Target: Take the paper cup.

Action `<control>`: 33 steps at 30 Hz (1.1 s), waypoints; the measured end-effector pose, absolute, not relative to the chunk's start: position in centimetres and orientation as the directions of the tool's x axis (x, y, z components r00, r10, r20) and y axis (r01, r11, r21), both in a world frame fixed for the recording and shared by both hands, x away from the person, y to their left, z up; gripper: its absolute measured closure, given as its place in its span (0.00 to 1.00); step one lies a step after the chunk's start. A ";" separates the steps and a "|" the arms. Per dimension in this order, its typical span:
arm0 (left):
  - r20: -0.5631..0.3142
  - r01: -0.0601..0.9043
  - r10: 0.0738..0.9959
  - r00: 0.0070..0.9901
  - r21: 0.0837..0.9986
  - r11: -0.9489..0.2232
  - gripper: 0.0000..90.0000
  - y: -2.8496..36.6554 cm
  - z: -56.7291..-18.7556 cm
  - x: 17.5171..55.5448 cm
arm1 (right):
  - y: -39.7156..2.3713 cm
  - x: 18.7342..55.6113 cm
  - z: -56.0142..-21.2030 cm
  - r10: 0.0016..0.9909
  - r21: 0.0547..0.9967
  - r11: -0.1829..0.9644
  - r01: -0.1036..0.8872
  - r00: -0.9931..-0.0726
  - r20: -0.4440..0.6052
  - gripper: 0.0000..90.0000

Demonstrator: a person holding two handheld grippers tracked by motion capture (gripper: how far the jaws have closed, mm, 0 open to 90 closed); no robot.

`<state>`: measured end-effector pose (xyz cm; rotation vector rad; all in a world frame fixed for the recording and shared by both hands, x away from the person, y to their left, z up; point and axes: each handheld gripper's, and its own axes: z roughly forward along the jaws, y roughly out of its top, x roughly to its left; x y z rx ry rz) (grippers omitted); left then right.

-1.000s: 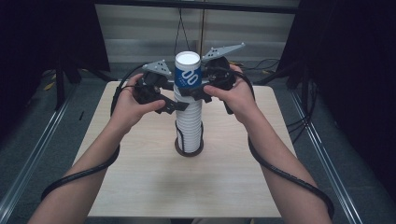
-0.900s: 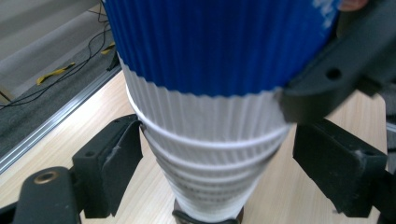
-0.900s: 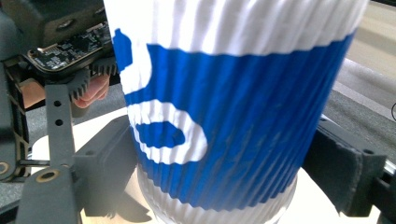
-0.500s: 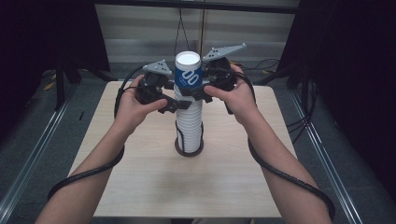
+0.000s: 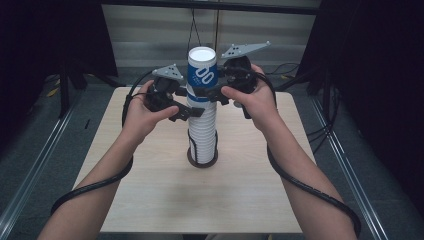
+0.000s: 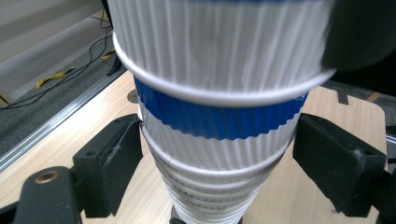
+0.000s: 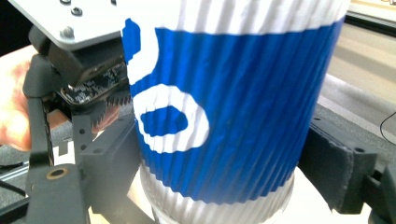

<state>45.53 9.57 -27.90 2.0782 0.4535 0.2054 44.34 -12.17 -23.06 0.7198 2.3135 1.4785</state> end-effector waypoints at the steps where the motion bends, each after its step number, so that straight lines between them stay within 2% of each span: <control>1: -0.037 0.235 0.397 0.917 0.854 -0.464 0.18 9.6 -27.9 45.5 | -12.2 44.4 -22.9 0.561 0.908 0.339 0.245 -0.827 0.013 0.20; 33: -0.036 0.224 0.392 0.919 0.866 -0.447 0.25 10.1 -27.6 45.3 | -12.5 44.7 -20.5 0.565 0.932 0.287 0.221 -0.825 0.021 0.20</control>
